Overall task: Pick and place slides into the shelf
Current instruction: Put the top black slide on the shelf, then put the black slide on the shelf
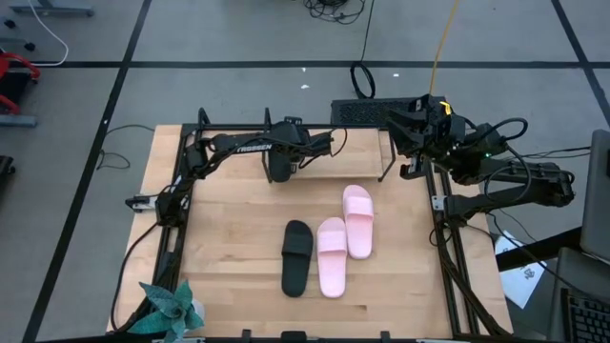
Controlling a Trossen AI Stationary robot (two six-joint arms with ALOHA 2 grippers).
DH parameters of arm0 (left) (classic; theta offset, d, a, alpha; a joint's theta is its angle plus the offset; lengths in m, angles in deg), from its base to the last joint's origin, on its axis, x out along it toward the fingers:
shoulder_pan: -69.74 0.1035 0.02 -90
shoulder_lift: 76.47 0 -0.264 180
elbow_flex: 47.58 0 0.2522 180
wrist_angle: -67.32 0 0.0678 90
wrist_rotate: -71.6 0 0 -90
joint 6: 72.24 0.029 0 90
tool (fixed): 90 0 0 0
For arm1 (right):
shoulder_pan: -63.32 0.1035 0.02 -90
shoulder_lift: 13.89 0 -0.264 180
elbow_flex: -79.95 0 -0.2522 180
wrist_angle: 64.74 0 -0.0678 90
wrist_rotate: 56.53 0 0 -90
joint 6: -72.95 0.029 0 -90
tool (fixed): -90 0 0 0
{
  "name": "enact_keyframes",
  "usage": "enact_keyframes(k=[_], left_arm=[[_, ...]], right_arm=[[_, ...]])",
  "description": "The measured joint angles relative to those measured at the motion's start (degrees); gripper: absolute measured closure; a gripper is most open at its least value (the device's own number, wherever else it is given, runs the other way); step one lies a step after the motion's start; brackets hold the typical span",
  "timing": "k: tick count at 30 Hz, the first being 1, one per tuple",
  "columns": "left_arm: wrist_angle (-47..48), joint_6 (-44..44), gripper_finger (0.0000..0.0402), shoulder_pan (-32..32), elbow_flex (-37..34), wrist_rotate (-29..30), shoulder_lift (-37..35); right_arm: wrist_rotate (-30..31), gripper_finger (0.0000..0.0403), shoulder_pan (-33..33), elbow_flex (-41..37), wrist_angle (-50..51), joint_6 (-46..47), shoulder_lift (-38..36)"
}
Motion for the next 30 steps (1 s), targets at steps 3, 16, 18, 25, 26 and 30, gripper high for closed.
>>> enact_keyframes(k=[3, 16, 18, 25, 26, 30], left_arm=[[-0.02, -0.42, 0.0369, -0.02, 0.02, -0.21, 0.00], [-0.46, -1.90, 0.0294, -0.04, 0.02, -0.71, 0.00], [-0.44, -1.90, 0.0285, -0.16, 0.02, -0.88, 0.00], [-0.44, -2.29, 0.0257, -0.28, 0.02, -1.09, 0.00], [-0.44, -2.38, 0.0253, -0.28, 0.02, -1.09, 0.00], [-0.39, -3.26, 0.0236, -0.49, 0.02, -1.07, -0.08]], right_arm=[[0.00, 0.0305, 0.01, 0.00, 0.00, 0.00, 0.00], [0.00, 0.0305, 0.01, 0.00, 0.02, 0.00, 0.00], [-0.01, 0.0305, 0.01, 0.00, 0.02, 0.00, 0.00], [0.00, 0.0305, 0.01, 0.00, 0.01, 0.00, 0.00], [0.00, 0.0305, 0.01, 0.00, 0.02, 0.00, 0.00], [0.00, 0.0305, 0.01, 0.00, 0.01, 0.00, 0.07]])
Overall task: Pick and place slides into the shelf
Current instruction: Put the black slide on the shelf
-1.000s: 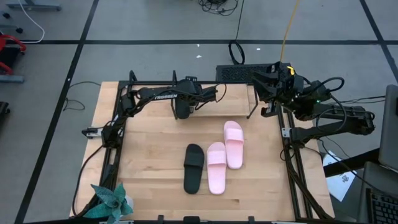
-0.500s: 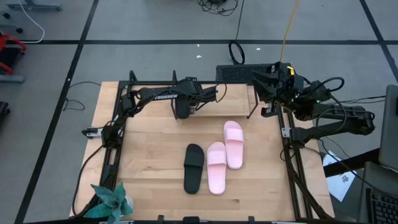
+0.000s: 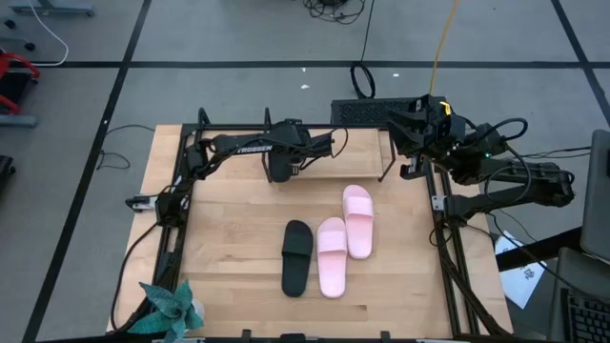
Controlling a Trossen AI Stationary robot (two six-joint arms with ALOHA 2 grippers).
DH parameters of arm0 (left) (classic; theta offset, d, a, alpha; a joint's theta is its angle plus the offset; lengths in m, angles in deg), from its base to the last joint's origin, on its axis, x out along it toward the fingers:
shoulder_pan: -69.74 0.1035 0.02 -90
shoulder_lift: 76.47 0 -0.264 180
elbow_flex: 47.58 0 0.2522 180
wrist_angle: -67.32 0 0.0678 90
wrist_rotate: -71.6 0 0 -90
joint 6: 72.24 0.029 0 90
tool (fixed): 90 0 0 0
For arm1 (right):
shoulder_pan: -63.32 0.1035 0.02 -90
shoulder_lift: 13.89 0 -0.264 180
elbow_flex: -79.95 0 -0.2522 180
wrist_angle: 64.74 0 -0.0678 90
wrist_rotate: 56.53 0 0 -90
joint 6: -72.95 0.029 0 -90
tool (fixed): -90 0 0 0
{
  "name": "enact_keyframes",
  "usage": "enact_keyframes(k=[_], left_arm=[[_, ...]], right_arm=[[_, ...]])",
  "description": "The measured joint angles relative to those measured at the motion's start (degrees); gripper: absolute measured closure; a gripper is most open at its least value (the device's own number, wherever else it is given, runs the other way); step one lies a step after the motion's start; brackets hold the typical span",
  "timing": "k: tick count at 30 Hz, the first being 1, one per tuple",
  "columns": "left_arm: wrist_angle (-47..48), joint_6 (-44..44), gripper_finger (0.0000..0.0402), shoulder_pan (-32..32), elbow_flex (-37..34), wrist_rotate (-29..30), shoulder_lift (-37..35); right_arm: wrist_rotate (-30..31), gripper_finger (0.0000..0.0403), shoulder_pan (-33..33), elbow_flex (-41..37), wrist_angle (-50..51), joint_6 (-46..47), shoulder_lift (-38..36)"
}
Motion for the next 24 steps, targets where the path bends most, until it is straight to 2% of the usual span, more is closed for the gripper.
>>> enact_keyframes(k=[11, 21, 24], left_arm=[[3.21, -2.54, 0.0190, -1.89, 0.09, 0.72, -1.47], [9.69, -10.29, 0.0165, -6.24, 0.39, 0.25, -4.49], [11.95, -13.86, 0.0166, -8.58, 0.52, -1.96, -5.99]], right_arm=[[0.00, 0.0305, 0.02, 0.02, 0.00, 0.00, 0.97], [0.18, 0.0305, -0.02, 0.02, -0.50, -0.04, 1.17], [0.27, 0.0305, -0.14, 0.02, -0.64, -0.28, 1.17]])
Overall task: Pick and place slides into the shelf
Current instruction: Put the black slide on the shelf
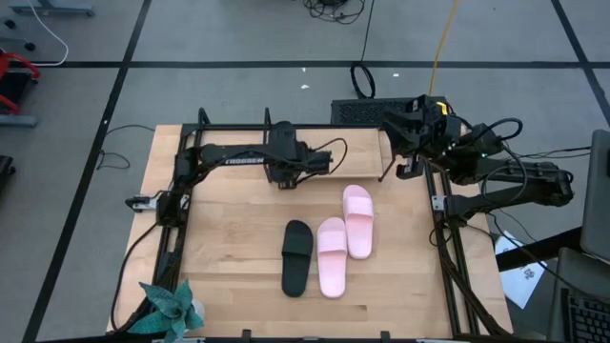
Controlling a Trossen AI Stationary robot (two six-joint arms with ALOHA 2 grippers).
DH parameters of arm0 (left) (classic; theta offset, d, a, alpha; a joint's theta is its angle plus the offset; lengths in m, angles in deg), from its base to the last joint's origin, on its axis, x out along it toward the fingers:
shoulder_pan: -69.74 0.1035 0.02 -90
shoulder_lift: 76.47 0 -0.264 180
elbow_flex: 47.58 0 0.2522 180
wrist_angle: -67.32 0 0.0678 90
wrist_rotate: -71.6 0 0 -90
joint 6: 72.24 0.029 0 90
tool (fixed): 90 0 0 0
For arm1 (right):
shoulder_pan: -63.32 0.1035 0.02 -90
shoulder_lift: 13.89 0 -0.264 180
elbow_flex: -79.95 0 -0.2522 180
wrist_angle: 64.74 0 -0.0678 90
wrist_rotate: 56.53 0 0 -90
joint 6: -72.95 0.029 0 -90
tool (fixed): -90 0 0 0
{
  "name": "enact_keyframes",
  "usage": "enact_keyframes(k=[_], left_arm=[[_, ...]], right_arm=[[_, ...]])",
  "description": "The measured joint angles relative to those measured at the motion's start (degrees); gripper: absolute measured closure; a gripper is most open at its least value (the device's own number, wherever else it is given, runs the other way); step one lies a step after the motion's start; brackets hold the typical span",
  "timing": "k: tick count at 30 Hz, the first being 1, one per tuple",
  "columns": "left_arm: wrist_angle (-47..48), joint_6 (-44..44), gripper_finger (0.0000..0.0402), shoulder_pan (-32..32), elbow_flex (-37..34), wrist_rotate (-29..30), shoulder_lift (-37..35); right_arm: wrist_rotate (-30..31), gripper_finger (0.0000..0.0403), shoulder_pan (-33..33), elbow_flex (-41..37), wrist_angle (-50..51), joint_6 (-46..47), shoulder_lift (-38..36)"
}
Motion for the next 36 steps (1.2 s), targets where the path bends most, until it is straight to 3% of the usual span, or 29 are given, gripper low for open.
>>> enact_keyframes(k=[8, 16, 27, 36], left_arm=[[4.58, -9.53, 0.0167, -9.79, -0.02, -11.31, -3.38], [4.16, -14.97, 0.0167, -23.88, -0.02, -16.10, -4.57], [-3.98, -18.21, 0.0167, -39.32, -0.04, -16.71, -4.55], [-10.05, -21.03, 0.0167, -40.92, -0.04, -14.18, -3.42]], right_arm=[[2.86, 0.0305, -1.50, 0.00, 0.99, 0.39, 0.00], [2.70, 0.0305, -1.48, 0.00, 1.51, 4.49, 0.00], [2.55, 0.0305, -0.35, 0.00, 1.73, 7.91, 0.00], [2.53, 0.0305, 2.74, 0.00, 1.86, 7.82, 0.00]])
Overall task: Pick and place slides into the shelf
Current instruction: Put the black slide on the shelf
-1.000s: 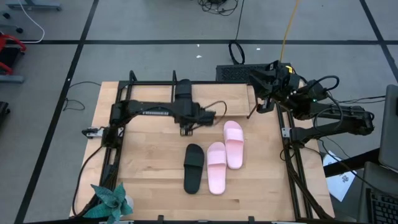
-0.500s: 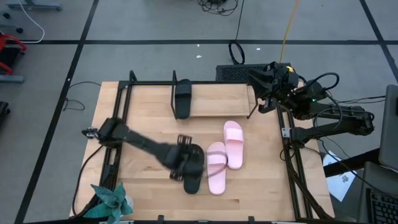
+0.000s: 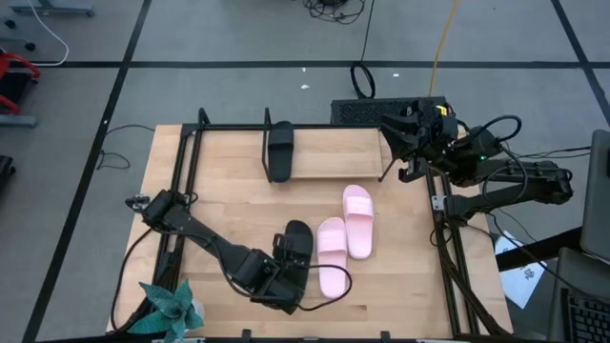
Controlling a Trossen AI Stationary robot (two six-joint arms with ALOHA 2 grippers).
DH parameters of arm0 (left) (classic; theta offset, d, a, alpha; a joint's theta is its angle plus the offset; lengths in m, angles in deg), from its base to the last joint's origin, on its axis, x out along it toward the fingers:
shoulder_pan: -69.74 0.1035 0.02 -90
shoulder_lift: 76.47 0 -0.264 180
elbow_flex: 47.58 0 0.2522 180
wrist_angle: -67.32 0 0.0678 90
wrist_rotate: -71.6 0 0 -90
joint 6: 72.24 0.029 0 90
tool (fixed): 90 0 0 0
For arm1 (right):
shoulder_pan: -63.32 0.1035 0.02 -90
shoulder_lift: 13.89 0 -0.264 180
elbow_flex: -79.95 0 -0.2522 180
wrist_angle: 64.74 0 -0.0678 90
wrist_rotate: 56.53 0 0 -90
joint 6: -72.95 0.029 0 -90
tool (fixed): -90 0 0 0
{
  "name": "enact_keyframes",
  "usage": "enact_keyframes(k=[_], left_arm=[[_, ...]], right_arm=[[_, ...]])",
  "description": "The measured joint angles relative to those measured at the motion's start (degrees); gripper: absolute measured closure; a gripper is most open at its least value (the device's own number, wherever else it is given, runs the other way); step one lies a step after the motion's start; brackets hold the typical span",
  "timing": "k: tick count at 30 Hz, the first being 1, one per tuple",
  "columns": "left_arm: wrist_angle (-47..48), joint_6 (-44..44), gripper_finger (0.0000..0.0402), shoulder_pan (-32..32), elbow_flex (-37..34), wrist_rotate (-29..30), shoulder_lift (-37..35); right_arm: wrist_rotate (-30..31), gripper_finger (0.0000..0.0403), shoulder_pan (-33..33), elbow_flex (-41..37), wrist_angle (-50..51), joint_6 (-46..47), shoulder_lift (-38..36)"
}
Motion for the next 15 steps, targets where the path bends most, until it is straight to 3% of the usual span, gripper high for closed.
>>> enact_keyframes(k=[15], left_arm=[[-1.88, -0.19, 0.0167, 3.90, -0.04, 3.70, 8.73]], right_arm=[[-0.02, 0.0305, 1.99, -0.02, 5.39, -0.46, -0.02]])
